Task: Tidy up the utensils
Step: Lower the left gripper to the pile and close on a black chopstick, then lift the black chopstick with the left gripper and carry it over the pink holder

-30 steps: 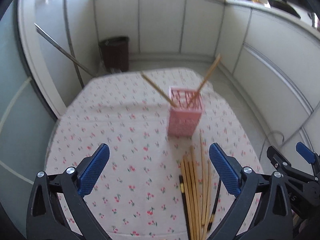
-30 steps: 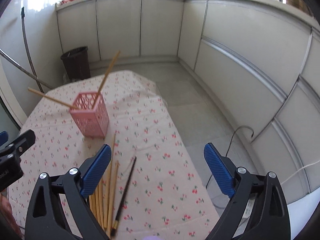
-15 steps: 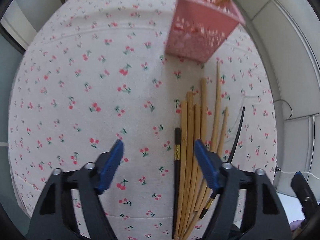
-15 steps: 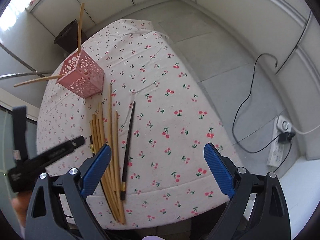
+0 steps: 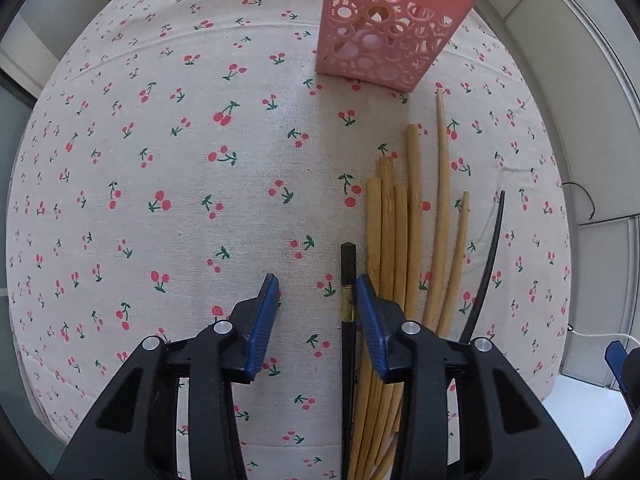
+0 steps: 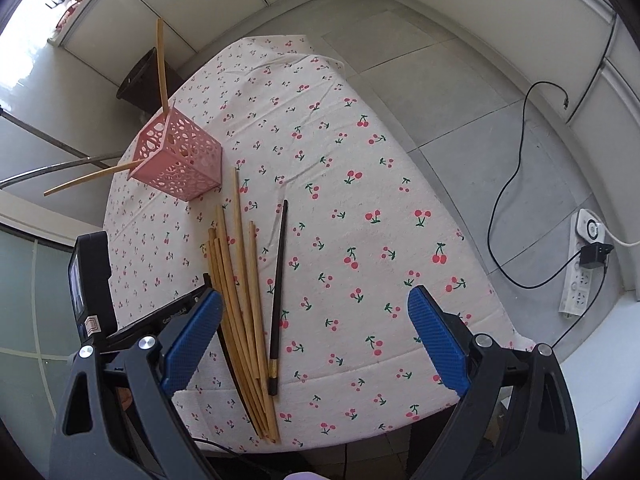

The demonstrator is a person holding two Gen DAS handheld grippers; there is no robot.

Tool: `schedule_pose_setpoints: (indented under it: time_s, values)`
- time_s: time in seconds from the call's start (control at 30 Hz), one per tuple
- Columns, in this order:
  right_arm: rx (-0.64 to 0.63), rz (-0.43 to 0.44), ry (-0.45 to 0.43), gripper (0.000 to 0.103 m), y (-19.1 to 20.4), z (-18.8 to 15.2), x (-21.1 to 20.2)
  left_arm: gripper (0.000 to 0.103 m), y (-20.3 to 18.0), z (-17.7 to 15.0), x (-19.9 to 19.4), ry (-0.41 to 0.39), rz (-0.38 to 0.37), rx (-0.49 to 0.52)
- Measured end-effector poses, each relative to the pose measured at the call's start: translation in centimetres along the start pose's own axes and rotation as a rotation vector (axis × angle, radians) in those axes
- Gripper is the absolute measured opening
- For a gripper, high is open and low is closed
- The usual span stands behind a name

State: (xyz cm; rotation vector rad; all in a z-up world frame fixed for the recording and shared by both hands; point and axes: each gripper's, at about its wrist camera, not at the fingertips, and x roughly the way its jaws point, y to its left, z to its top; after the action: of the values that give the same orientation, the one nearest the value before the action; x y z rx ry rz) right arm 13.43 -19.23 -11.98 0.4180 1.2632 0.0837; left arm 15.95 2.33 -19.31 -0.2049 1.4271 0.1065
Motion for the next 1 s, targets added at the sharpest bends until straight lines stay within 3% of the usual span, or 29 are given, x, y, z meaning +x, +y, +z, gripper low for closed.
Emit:
schedule_pose_setpoints:
  time_s: [0.07, 0.17, 0.37, 0.53, 0.67, 0.77, 0.8, 0.83, 1.0]
  values:
    - [-0.005, -0.018, 0.000, 0.091, 0.1, 0.0, 0.2, 0.027, -0.9, 0.0, 0.3, -0.015, 0.049, 0.034]
    - [0.008, -0.047, -0.003, 0.091, 0.2, 0.2, 0.8, 0.008, -1.7, -0.3, 0.3, -0.038, 0.053, 0.070]
    - [0.056, -0.084, 0.052, 0.091, 1.3, 1.3, 4.7, 0.006, 0.3, -1.4, -0.3, -0.088, 0.010, 0.063]
    - [0.002, -0.171, 0.050, 0.066, 4.0, 2.3, 8.8, 0.006, 2.0, -2.0, -3.9, -0.190, -0.027, 0.076]
    - [-0.026, -0.230, 0.067, 0.055, 5.3, 2.7, 11.7, 0.006, 2.5, -2.3, -6.6, -0.269, -0.034, 0.100]
    - [-0.093, -0.284, 0.008, 0.029, 6.9, 2.7, 12.1, 0.006, 2.0, -2.5, -8.5, -0.330, -0.022, 0.117]
    - [-0.103, -0.275, 0.001, 0.012, 7.1, 2.6, 12.1, 0.006, 2.1, -2.5, -9.1, -0.346, -0.020, 0.121]
    - [-0.112, -0.256, 0.002, 0.006, 7.3, 2.6, 12.2, 0.006, 2.1, -2.5, -9.9, -0.370, -0.023, 0.124]
    - [-0.089, -0.204, -0.065, 0.005, 6.7, 2.3, 10.5, 0.006, 2.8, -3.2, -12.8, -0.470, -0.071, 0.127]
